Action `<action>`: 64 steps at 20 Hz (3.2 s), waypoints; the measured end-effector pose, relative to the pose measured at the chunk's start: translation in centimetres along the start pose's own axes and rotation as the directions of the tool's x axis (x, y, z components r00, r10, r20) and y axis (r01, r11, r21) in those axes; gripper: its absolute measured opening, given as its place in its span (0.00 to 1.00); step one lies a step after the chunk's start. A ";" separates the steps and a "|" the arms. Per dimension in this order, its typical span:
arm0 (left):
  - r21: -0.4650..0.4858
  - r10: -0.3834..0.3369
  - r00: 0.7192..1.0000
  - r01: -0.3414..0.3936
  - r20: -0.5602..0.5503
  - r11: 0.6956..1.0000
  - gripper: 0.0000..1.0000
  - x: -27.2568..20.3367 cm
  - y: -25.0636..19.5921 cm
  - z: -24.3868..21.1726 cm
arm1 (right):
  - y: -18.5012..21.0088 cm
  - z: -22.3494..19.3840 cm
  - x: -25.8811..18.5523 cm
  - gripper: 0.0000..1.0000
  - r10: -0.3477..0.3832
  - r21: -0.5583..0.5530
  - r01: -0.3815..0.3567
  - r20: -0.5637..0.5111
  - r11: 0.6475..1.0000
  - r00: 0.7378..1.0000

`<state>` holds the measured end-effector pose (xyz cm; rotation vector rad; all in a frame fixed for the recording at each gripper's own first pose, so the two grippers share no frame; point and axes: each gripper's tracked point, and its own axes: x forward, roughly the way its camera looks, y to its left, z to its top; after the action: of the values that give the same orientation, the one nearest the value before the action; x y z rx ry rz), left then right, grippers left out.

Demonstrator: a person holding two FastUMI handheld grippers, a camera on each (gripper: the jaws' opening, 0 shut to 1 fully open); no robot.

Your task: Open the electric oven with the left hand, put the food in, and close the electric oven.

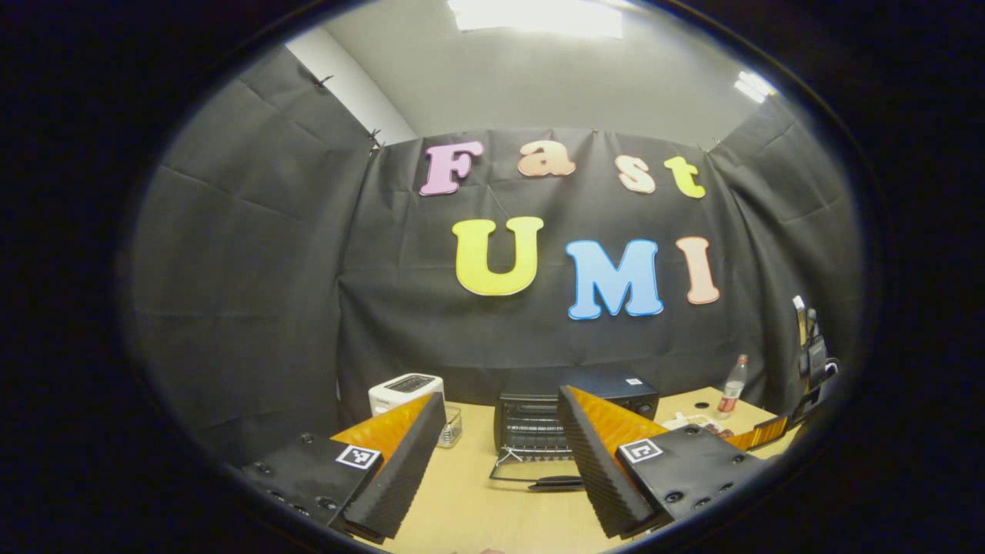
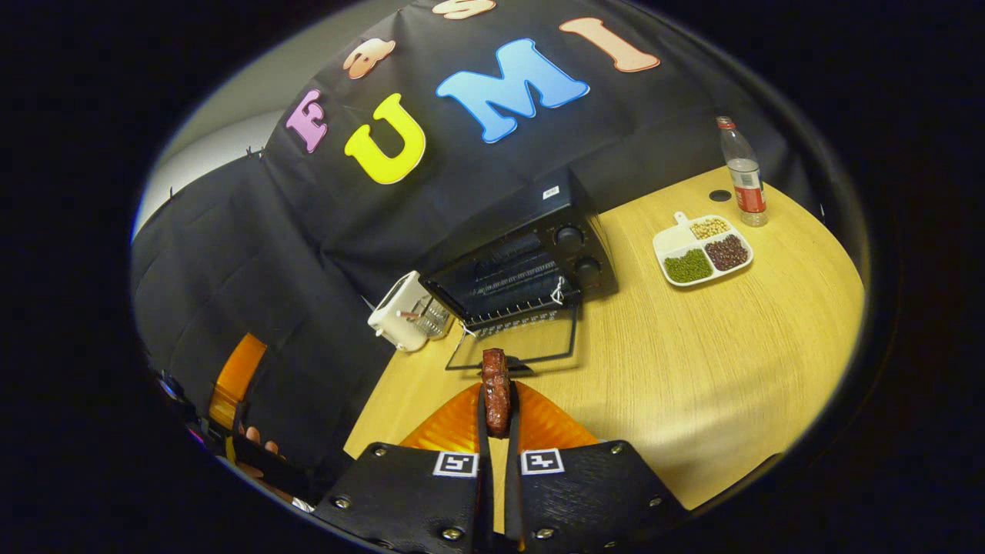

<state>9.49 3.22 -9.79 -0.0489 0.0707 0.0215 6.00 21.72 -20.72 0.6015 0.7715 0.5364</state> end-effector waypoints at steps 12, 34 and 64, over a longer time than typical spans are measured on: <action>0.001 -0.034 0.998 0.034 -0.050 0.999 1.00 6.8 4.7 -1.7 | 1.5 5.1 12.1 0.06 -0.037 0.115 0.019 0.153 0.993 0.987; 0.057 0.030 0.992 -0.023 -0.121 0.998 0.99 11.9 13.9 -5.1 | 0.3 6.1 28.5 0.15 -0.121 0.009 0.123 0.260 0.992 0.958; -0.044 -0.288 0.924 0.287 -0.252 0.957 0.97 11.0 -4.8 -13.9 | 0.1 12.6 3.1 0.92 -0.208 -0.321 0.425 0.535 0.847 0.819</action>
<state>19.65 -2.01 -24.16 -0.0678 0.3224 -0.2799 17.47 20.01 -14.91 0.1617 0.2458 0.2028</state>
